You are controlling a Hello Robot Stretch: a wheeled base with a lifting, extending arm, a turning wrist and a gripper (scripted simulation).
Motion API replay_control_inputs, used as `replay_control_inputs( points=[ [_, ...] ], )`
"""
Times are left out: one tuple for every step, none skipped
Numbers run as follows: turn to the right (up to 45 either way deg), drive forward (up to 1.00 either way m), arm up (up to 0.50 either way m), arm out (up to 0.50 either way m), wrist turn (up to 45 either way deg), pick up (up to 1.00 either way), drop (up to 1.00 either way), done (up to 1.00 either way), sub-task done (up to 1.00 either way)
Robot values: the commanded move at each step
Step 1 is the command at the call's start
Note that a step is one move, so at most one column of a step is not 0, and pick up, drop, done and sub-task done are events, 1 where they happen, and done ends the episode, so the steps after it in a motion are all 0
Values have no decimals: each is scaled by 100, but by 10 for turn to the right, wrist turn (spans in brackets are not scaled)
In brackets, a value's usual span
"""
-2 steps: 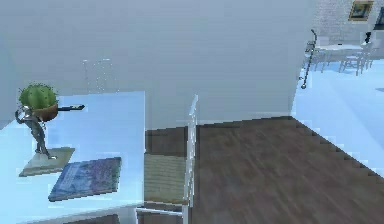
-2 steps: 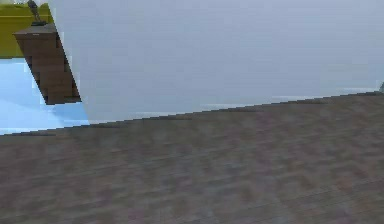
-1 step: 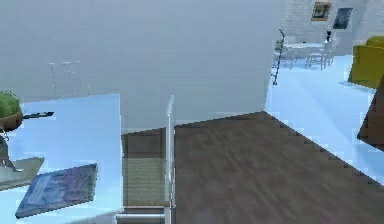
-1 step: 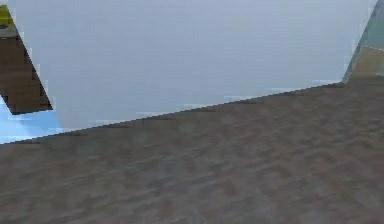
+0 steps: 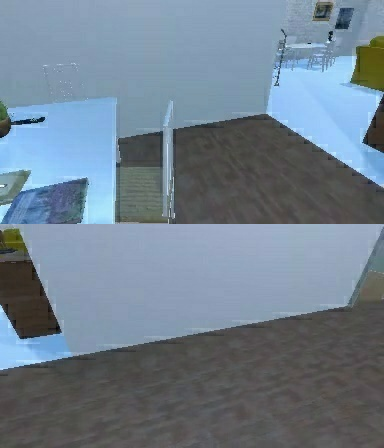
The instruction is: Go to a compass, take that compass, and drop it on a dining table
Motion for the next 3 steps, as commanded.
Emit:
replay_control_inputs(
  points=[
    [-450,0,0,0,0,0,0,0,0],
    [-450,0,0,0,0,0,0,0,0],
    [-450,0,0,0,0,0,0,0,0]
  ],
)
